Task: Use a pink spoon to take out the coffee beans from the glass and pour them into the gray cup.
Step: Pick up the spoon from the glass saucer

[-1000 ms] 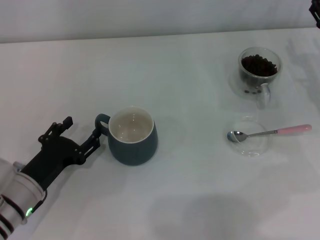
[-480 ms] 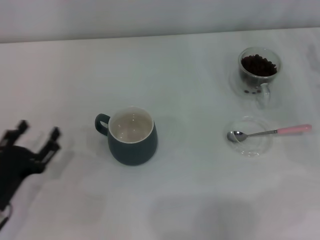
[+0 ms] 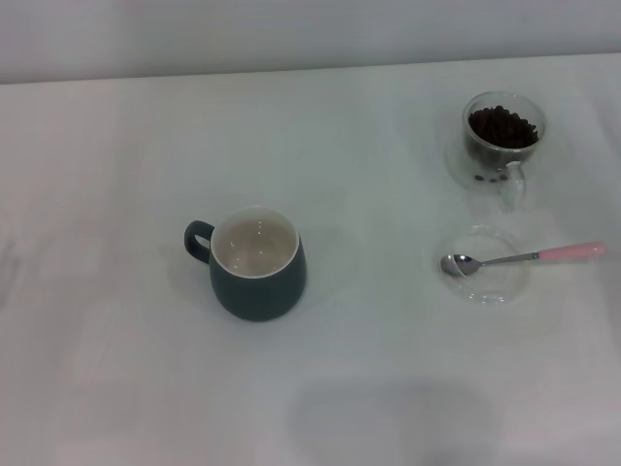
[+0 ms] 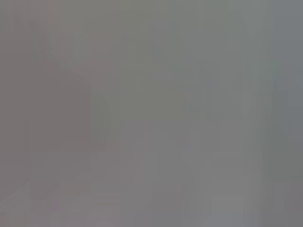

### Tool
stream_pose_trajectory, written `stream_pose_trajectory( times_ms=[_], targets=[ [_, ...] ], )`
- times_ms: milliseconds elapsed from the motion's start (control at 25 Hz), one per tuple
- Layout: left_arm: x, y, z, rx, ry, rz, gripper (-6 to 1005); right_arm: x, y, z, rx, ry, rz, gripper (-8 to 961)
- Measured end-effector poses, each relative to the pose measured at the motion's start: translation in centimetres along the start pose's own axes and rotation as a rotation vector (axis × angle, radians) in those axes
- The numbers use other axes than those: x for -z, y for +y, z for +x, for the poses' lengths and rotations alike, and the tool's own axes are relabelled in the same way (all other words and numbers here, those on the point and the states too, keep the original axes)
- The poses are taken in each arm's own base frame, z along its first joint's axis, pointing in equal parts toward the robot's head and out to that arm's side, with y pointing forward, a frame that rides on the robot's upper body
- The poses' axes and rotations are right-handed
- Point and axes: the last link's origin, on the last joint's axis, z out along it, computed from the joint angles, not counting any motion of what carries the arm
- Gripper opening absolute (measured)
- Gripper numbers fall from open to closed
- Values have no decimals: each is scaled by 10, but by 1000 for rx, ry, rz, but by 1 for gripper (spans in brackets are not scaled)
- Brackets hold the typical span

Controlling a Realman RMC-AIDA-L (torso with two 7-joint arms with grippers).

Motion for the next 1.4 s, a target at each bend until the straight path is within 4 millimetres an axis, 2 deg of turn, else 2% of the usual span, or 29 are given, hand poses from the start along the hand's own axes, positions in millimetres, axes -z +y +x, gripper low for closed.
stream_pose_trajectory(
  times_ms=[280,480,760,1080,1400],
  targets=[
    [-19,-19,15,16,92,136,806,28,0,3,-74,77,-109,765],
    [-36,-16,19,19,100,125,804,52,-7,10,-71,135,-128,765],
    [-56,-7,9,42,25,112,803,77,-12,18,-28,254,-171,765],
    [-56,-4,4,61,-3,117,802,93,-18,23,18,368,-181,766],
    [-61,7,-3,78,-50,82,801,90,-12,33,29,456,-215,765]
  ],
)
